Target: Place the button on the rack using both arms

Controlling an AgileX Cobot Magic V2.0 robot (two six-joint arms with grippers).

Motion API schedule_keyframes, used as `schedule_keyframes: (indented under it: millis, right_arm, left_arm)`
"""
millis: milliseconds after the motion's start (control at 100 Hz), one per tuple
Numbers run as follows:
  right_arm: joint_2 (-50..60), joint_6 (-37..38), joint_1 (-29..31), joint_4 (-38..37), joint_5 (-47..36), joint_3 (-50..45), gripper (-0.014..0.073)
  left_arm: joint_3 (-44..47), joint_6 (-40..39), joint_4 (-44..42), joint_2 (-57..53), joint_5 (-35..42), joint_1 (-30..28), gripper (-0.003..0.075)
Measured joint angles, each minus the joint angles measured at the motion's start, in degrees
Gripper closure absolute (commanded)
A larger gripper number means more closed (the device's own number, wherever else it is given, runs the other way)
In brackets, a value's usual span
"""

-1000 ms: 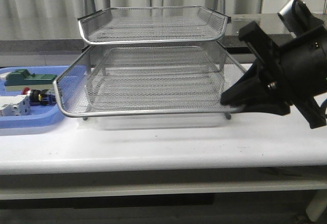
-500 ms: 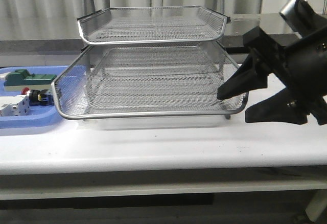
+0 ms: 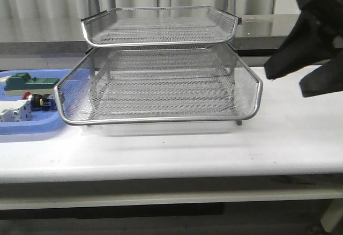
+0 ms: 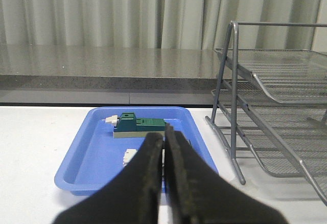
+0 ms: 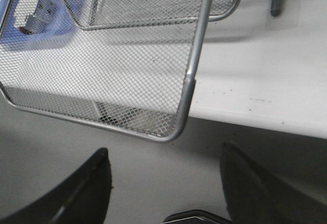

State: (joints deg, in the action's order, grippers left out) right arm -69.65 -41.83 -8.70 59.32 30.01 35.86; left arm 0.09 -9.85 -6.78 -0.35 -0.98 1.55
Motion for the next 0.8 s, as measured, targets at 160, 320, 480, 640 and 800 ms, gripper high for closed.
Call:
schedule_keyframes:
  millis: [160,320,480,640,800]
  right_arm:
    - [7.8,10.7,0.0,-15.1,0.6,0.0,0.0128]
    - [14.7,22.1,0.0,-29.8,4.0,0.1,0.0128]
    - [19.9,33.3,0.0,-44.7,10.2,2.6,0.0128]
    - [24.3,40.6,0.0,-54.9,17.0,5.8,0.0128]
    - [29.2,45.5,0.0,-61.0,22.9,7.9,0.0128]
  left_arm:
    - [0.0,0.0,0.0,0.0,0.0,0.0,0.0716]
    - [0.0,0.0,0.0,0.0,0.0,0.0,0.0716]
    - [0.0,0.0,0.0,0.0,0.0,0.0,0.0716]
    - [0.0,0.0,0.0,0.0,0.0,0.0,0.0716]
    - [0.0,0.0,0.0,0.0,0.0,0.0,0.0716]
